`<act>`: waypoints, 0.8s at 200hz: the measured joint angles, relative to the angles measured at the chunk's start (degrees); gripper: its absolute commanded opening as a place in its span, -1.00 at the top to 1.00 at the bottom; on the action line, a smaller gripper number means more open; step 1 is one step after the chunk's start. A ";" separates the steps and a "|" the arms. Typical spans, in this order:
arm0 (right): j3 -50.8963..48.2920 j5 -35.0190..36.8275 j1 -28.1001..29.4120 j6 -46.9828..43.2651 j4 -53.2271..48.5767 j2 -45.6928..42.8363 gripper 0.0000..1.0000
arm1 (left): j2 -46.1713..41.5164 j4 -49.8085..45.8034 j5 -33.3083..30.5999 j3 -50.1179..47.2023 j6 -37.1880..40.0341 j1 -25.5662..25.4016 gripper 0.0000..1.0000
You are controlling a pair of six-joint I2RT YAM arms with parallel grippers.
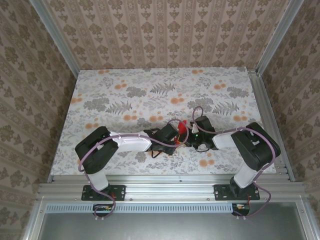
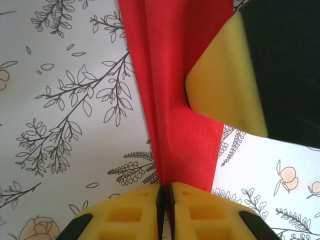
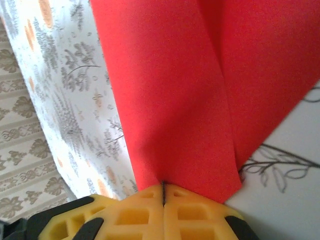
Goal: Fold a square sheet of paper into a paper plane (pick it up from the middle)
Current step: Fold the wing for the fifth time at the center of the table.
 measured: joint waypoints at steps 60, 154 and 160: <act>3.15 2.08 0.50 -4.35 -6.80 0.11 0.97 | -0.24 0.39 -1.53 -0.39 0.07 -0.83 0.69; 3.65 2.89 0.72 -5.84 -8.07 0.02 1.00 | -0.26 -0.48 -7.08 -0.28 0.02 -4.00 0.65; 3.65 2.91 0.74 -5.84 -8.07 0.02 1.00 | -0.26 -0.52 -7.43 -0.28 0.02 -4.20 0.65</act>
